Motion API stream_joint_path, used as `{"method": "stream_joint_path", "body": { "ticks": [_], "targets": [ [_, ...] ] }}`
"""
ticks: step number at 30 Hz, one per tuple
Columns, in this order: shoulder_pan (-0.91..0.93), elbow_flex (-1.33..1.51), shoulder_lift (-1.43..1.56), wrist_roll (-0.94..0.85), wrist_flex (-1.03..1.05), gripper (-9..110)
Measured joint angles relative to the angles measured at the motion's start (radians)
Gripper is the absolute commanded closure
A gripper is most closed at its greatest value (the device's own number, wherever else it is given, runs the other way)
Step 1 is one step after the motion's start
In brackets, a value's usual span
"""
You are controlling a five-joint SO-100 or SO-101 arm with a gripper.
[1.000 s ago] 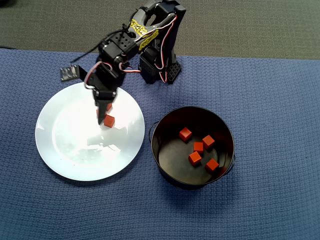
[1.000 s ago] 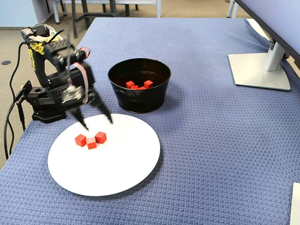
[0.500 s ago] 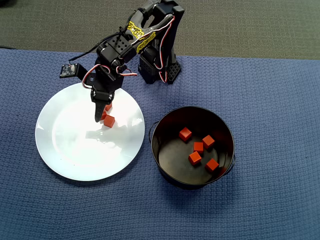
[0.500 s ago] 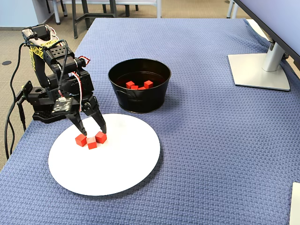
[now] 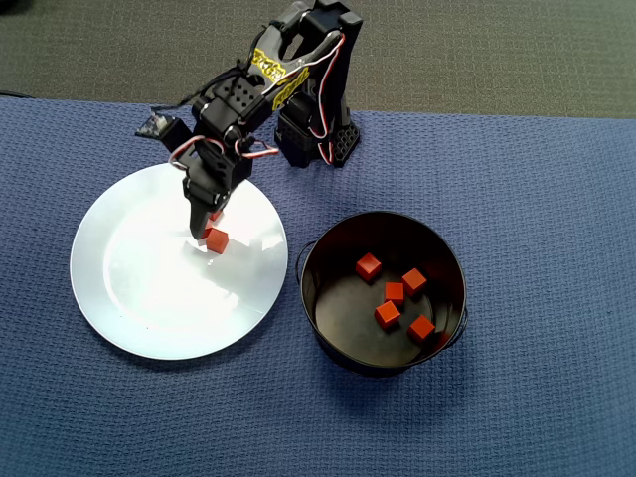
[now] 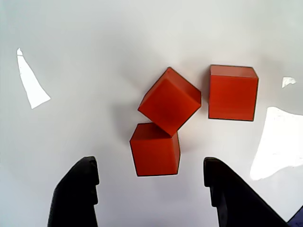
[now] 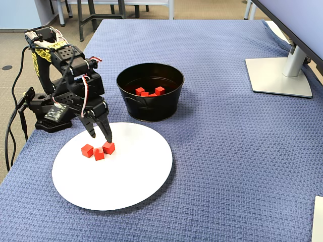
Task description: Pick up the red cubes from the white plate and place them in the black recipient
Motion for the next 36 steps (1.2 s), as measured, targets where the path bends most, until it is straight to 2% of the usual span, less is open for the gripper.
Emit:
{"method": "stream_joint_path", "body": {
  "ticks": [7,12,31,36],
  "targets": [
    [-0.014,-0.126,-0.178,0.015,0.000,83],
    [-0.031,-0.138,-0.210,-0.006,0.000,87],
    [-0.049,-0.140,-0.316,-0.107,-0.048,87],
    [-0.049,-0.143,-0.334,-0.130,-0.055,91]
  ]
}}
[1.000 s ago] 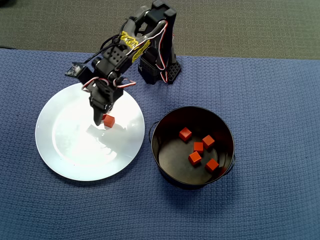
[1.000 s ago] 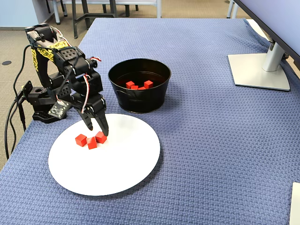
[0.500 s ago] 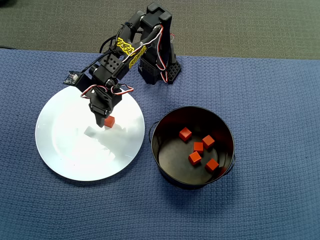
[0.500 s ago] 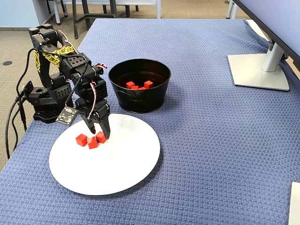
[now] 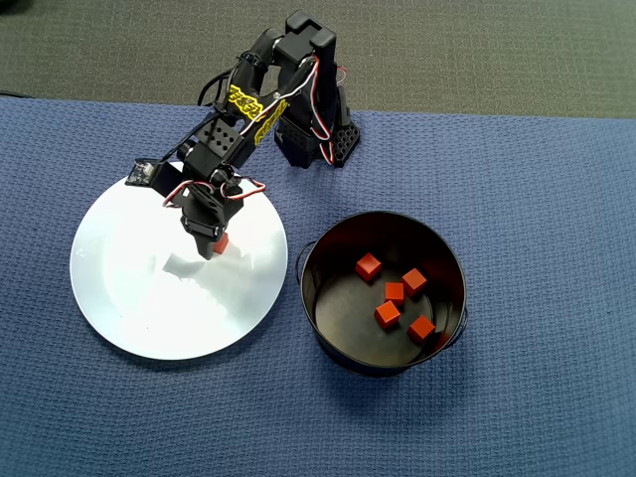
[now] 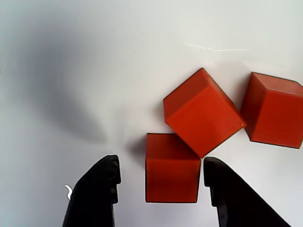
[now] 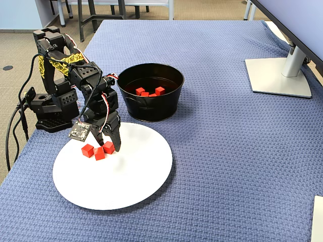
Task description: Pick up the red cubes from the white plate and place them in the black recipient
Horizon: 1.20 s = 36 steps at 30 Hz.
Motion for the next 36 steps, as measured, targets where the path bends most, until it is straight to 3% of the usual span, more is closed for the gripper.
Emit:
{"method": "stream_joint_path", "body": {
  "ticks": [3,15,23,30,31,34,36],
  "targets": [
    [0.000,-0.003,-0.005,-0.006,-0.002,101],
    [-0.041,-0.005,0.101,0.037,0.038,102],
    [-0.272,-0.209,0.393,0.264,0.333,102],
    [-0.612,-0.238,0.471,0.479,0.298,102],
    [-0.661,-0.238,0.471,0.505,0.281,99],
    [-0.801,-0.238,0.431,0.541,0.241,63],
    [-0.899,-0.238,0.365,0.503,0.239,61]
  ]
}}
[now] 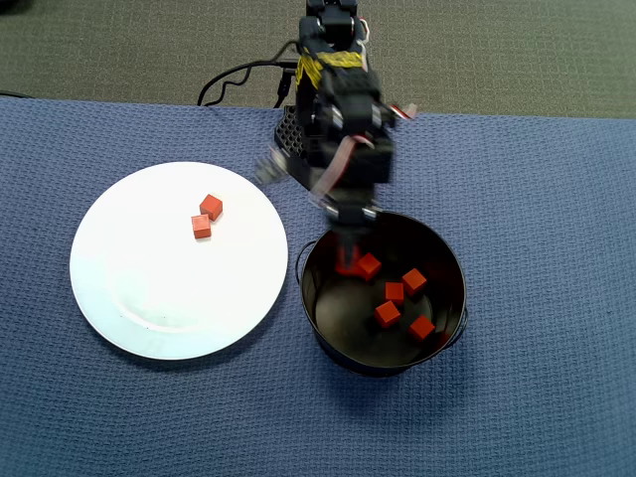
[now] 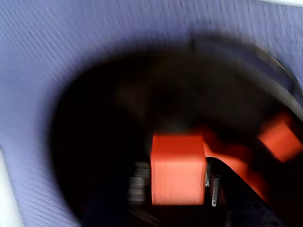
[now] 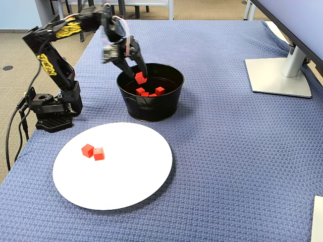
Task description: Pick up the red cubes from the white plate and place them in the black recipient
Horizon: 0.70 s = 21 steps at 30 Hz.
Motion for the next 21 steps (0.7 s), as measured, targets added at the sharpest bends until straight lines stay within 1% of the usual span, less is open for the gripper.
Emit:
{"method": "stream_joint_path", "body": {
  "ticks": [1,3,6,9,11,15,18,21],
  "targets": [
    [-0.049,-0.003,-0.029,-0.028,0.014,62],
    [-0.064,-0.011,-0.035,-0.067,0.048,68],
    [0.038,-0.043,-0.015,-0.146,0.100,74],
    [0.242,-0.046,0.006,-0.278,0.135,74],
    [0.403,-0.034,0.012,-0.405,0.137,74],
    [0.695,0.057,0.002,-0.687,0.054,73],
    [0.838,0.109,-0.041,-0.902,-0.009,73],
    [0.925,0.117,-0.097,-1.149,-0.017,73]
  ]
}}
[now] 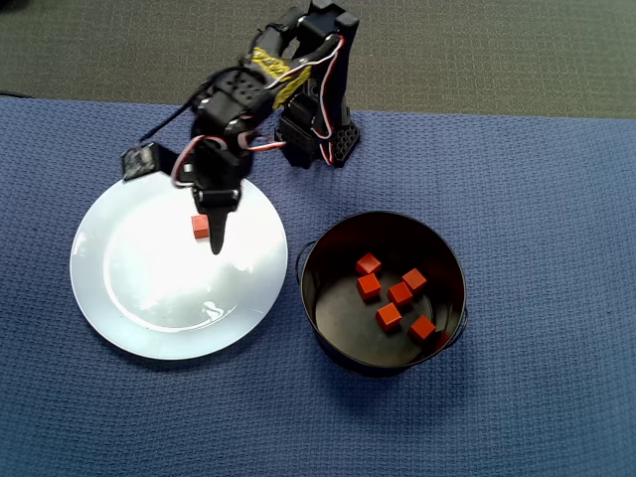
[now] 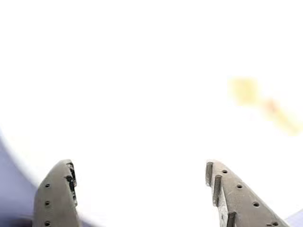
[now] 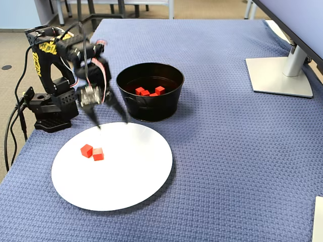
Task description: Pick up the red cubes from the white plate and place them in the black recipient
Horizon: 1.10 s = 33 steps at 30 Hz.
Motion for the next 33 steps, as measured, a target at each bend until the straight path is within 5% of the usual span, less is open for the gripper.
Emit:
{"method": "stream_joint_path", "body": {
  "ticks": [8,33],
  "targets": [
    [0.086,0.002,-0.110,-0.442,-0.086,73],
    [0.201,0.060,-0.207,-0.293,-0.215,79]
  ]
}}
